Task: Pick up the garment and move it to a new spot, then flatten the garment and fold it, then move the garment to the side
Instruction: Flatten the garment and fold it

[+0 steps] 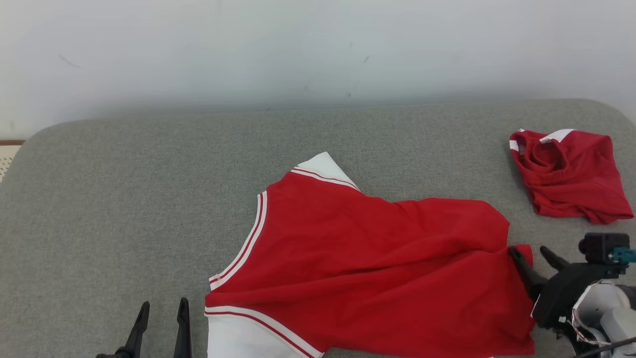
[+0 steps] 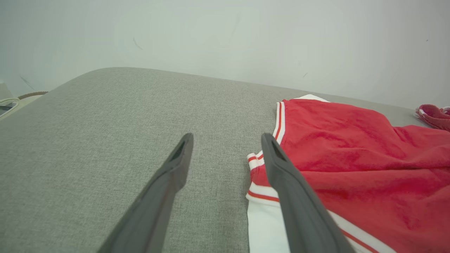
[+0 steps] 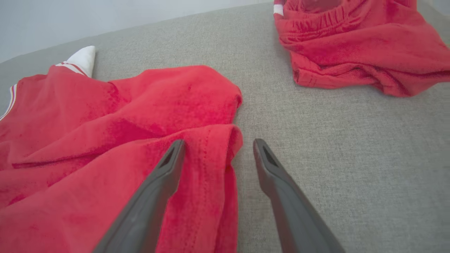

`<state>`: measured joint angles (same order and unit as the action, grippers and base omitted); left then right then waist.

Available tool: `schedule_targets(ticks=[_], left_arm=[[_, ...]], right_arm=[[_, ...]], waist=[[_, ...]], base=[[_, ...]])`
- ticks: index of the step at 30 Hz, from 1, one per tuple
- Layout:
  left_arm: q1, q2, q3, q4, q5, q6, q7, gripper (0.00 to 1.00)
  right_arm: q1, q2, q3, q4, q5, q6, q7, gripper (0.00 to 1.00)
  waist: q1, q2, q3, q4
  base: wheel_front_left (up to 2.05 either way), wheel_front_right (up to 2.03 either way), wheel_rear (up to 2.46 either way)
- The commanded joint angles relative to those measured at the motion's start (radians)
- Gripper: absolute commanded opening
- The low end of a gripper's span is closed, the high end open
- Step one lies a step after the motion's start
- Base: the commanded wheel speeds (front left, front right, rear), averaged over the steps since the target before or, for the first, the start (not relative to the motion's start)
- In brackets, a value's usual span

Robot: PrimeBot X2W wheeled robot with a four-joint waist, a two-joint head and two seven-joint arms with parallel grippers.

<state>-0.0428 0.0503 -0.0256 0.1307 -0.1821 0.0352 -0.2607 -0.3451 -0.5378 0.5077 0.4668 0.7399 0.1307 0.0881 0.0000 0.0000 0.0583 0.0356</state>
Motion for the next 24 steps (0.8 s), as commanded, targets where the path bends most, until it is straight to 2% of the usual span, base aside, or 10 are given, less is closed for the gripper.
schedule_targets(ticks=[1, 8, 17, 22, 23, 24], left_arm=[[-0.012, 0.001, 0.003, 0.002, 0.011, -0.005, -0.004, 1.0], [-0.021, 0.001, 0.0, 0.002, 0.013, -0.009, -0.004, 1.0], [-0.029, 0.001, -0.01, 0.002, 0.009, 0.001, -0.004, 1.0], [-0.037, 0.001, -0.015, 0.0, 0.006, 0.0, -0.004, 1.0], [-0.039, 0.001, -0.017, 0.001, 0.007, -0.001, -0.004, 1.0], [-0.041, 0.001, -0.019, 0.002, 0.007, -0.001, -0.004, 1.0]], right_arm=[[-0.053, 0.014, 0.007, 0.046, 0.02, 0.0, -0.039, 1.0], [-0.157, 0.029, 0.084, 0.183, 0.013, 0.0, -0.04, 1.0], [-0.243, 0.048, 0.221, 0.326, 0.107, 0.0, 0.096, 1.0], [-0.291, 0.06, 0.285, 0.368, 0.138, 0.0, 0.096, 1.0], [-0.298, 0.065, 0.299, 0.373, 0.145, 0.0, 0.096, 0.46], [-0.308, 0.068, 0.314, 0.376, 0.149, 0.0, 0.089, 0.11]], waist=[[0.0, 0.0, 0.006, 0.006], [0.0, 0.0, 0.022, 0.019], [0.0, 0.0, 0.038, 0.034], [0.0, 0.0, 0.05, 0.037], [0.0, 0.0, 0.052, 0.039], [0.0, 0.0, 0.054, 0.041]], base=[[0.0, 0.0, 0.0], [0.0, 0.0, 0.0], [0.0, 0.0, 0.0], [0.0, 0.0, 0.0], [0.0, 0.0, 0.0], [0.0, 0.0, 0.0]])
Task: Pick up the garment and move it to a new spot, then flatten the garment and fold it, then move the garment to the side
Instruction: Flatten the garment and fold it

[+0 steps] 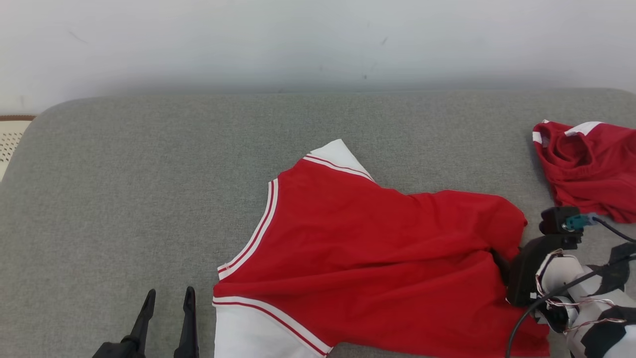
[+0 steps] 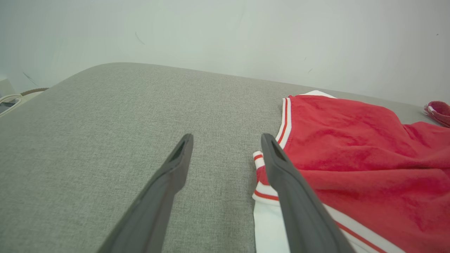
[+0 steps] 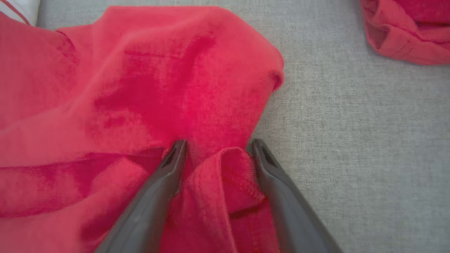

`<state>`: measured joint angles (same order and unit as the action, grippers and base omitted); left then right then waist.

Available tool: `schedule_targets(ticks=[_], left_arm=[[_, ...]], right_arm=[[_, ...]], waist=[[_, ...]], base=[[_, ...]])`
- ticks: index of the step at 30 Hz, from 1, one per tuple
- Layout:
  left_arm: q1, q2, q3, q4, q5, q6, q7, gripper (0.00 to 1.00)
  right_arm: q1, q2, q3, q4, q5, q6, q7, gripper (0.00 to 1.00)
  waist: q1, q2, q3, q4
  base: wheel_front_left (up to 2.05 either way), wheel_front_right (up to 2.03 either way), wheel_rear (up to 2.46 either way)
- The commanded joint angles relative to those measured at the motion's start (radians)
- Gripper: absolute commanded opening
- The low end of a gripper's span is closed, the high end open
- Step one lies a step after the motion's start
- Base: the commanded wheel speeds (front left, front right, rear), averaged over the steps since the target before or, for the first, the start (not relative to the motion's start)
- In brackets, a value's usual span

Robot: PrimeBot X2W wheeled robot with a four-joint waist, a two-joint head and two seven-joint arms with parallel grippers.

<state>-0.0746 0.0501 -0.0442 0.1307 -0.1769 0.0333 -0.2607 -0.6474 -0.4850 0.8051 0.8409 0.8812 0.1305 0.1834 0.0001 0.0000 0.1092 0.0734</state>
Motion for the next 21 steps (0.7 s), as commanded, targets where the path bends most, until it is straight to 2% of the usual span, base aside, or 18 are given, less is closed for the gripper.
schedule_targets(ticks=[1, 10, 16, 21], left_arm=[[-0.012, 0.001, -0.002, 0.004, 0.002, -0.001, -0.004, 1.0], [-0.013, 0.001, 0.003, 0.016, 0.002, -0.006, -0.004, 1.0], [-0.013, 0.001, 0.0, 0.016, 0.003, -0.005, -0.004, 1.0], [-0.011, 0.001, -0.003, 0.017, 0.002, -0.006, -0.004, 1.0]], right_arm=[[-0.015, 0.014, 0.032, 0.004, 0.012, 0.001, -0.011, 0.0], [-0.138, 0.0, 0.104, 0.033, -0.011, 0.001, -0.233, 0.0], [-0.23, 0.017, 0.122, 0.117, -0.048, 0.001, -0.362, 0.0], [-0.256, 0.051, 0.155, 0.187, -0.038, 0.001, -0.362, 0.0]], waist=[[-0.0001, 0.0, 0.004, 0.007], [-0.0001, 0.0, -0.003, 0.025], [-0.0001, 0.0, -0.009, 0.039], [-0.0001, 0.0, -0.01, 0.049]], base=[[0.0, 0.0, 0.0], [0.0, 0.0, 0.0], [0.0, 0.0, 0.0], [0.0, 0.0, 0.0]])
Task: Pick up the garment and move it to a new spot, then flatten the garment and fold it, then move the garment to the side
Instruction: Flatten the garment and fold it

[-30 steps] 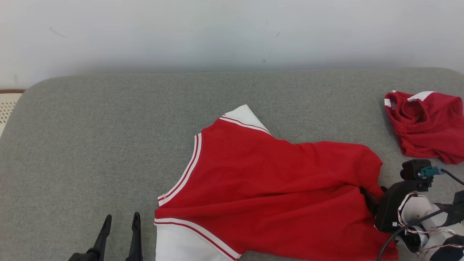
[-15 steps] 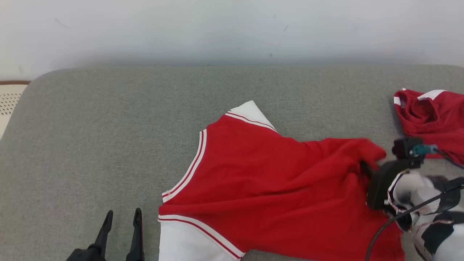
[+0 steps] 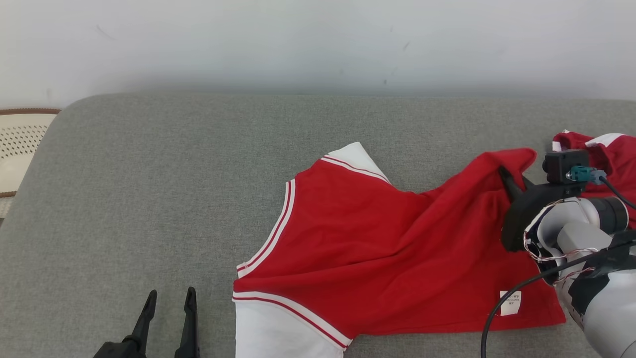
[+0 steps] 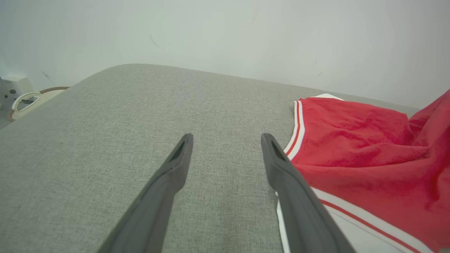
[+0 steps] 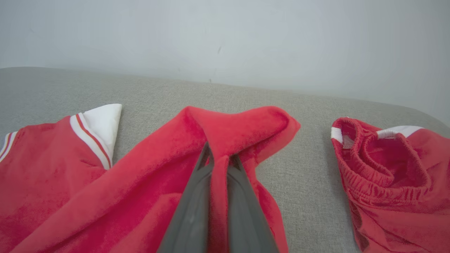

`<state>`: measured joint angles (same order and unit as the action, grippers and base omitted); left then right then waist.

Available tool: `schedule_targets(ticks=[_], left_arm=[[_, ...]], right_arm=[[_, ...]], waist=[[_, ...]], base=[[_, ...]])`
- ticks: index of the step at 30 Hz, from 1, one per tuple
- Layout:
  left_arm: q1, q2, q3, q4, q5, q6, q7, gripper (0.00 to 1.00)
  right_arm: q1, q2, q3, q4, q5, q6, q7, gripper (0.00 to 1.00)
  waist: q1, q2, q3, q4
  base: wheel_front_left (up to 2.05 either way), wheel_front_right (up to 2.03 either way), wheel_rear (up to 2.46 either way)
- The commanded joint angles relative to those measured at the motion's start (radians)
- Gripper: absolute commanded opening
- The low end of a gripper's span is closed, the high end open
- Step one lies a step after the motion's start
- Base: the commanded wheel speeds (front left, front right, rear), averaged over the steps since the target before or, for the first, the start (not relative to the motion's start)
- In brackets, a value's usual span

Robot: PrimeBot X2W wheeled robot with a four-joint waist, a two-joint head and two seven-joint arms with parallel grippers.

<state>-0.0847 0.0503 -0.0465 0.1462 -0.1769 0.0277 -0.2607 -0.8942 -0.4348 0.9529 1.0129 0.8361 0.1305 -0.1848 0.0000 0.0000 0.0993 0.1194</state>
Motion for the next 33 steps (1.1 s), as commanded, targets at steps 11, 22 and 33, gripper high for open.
schedule_targets(ticks=[11, 22, 33], left_arm=[[0.024, 0.001, 0.013, 0.0, -0.005, 0.008, -0.004, 1.0], [0.051, 0.001, 0.04, -0.031, 0.004, 0.006, -0.004, 1.0], [0.075, 0.001, 0.063, -0.052, 0.024, 0.007, -0.004, 1.0]], right_arm=[[0.001, -0.001, 0.043, 0.103, 0.013, 0.001, -0.047, 1.0], [0.121, -0.062, -0.173, -0.149, -0.036, 0.001, -0.08, 1.0], [0.467, -0.023, -0.57, -0.496, -0.279, 0.001, -0.081, 1.0]], waist=[[0.0, 0.0, -0.028, -0.011], [0.0, 0.0, -0.07, -0.075], [0.0, 0.0, -0.106, -0.097]], base=[[0.0, 0.0, 0.0], [0.0, 0.0, 0.0], [0.0, 0.0, 0.0]])
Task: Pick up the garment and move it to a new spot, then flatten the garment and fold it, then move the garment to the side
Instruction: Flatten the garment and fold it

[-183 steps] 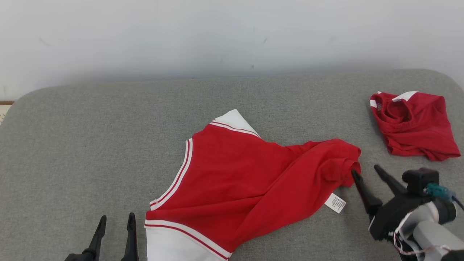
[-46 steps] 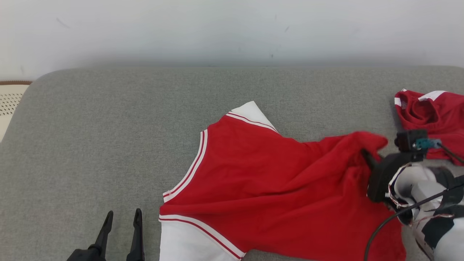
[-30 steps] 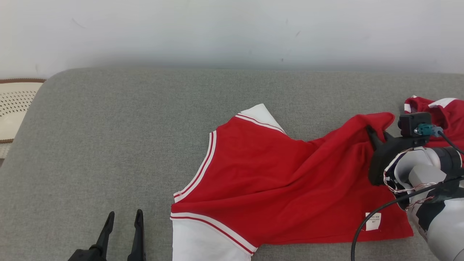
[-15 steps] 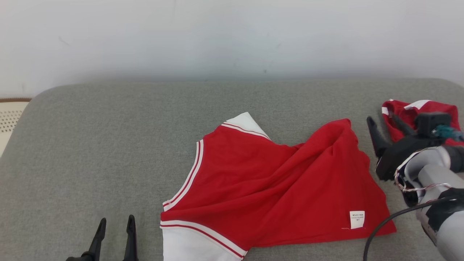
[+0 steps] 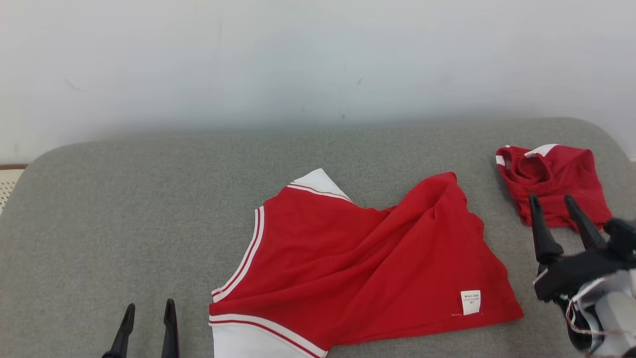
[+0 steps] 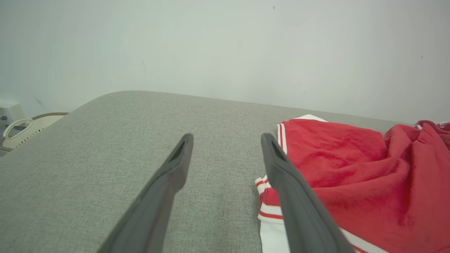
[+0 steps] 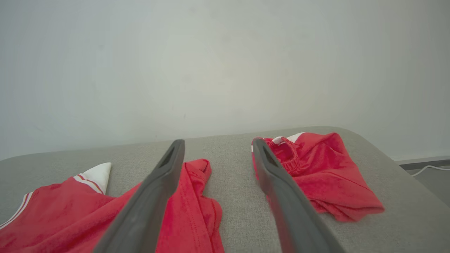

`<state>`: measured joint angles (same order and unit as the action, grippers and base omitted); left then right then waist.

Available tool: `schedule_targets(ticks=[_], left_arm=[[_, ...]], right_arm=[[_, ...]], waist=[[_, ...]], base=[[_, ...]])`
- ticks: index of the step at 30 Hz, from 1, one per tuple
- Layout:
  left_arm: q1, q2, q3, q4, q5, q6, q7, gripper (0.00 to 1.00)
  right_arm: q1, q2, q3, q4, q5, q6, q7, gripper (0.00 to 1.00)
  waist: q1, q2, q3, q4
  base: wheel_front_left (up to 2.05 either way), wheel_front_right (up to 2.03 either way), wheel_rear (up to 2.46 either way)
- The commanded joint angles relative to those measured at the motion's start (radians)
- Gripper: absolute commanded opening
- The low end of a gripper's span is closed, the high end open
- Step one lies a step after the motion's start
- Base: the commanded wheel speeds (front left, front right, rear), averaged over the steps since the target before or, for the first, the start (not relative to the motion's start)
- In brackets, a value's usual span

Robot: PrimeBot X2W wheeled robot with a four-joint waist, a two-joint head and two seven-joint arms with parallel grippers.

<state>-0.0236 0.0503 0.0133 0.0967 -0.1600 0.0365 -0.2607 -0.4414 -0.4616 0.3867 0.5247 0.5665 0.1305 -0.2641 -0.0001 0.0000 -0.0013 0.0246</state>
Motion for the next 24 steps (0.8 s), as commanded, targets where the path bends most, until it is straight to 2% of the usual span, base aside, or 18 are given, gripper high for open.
schedule_targets(ticks=[1, 6, 11, 16, 24], left_arm=[[0.016, 0.001, 0.008, -0.003, 0.006, -0.003, -0.004, 1.0], [0.027, 0.001, 0.036, -0.009, 0.018, -0.006, -0.004, 1.0], [0.042, 0.001, 0.057, -0.016, 0.024, -0.01, -0.004, 1.0], [0.061, 0.001, 0.064, -0.025, 0.03, -0.005, -0.004, 1.0], [0.093, 0.001, 0.081, -0.041, 0.045, -0.005, -0.004, 1.0]], right_arm=[[0.044, 0.014, -0.029, -0.031, -0.027, 0.001, -0.001, 1.0], [0.178, 0.065, -0.14, -0.135, -0.097, 0.001, -0.001, 1.0], [0.278, 0.109, -0.197, -0.207, -0.147, 0.001, -0.002, 1.0], [0.357, 0.14, -0.243, -0.246, -0.198, 0.001, 0.006, 1.0], [0.448, 0.191, -0.277, -0.328, -0.215, 0.001, 0.032, 1.0]], waist=[[0.0001, 0.0, -0.009, -0.001], [0.0001, 0.0, -0.029, 0.0], [0.0001, 0.0, -0.045, -0.004], [0.0001, 0.0, -0.058, -0.008], [0.0001, 0.0, -0.072, -0.022]], base=[[0.0, 0.0, 0.0], [0.0, 0.0, 0.0], [0.0, 0.0, 0.0], [0.0, 0.0, 0.0], [0.0, 0.0, 0.0]])
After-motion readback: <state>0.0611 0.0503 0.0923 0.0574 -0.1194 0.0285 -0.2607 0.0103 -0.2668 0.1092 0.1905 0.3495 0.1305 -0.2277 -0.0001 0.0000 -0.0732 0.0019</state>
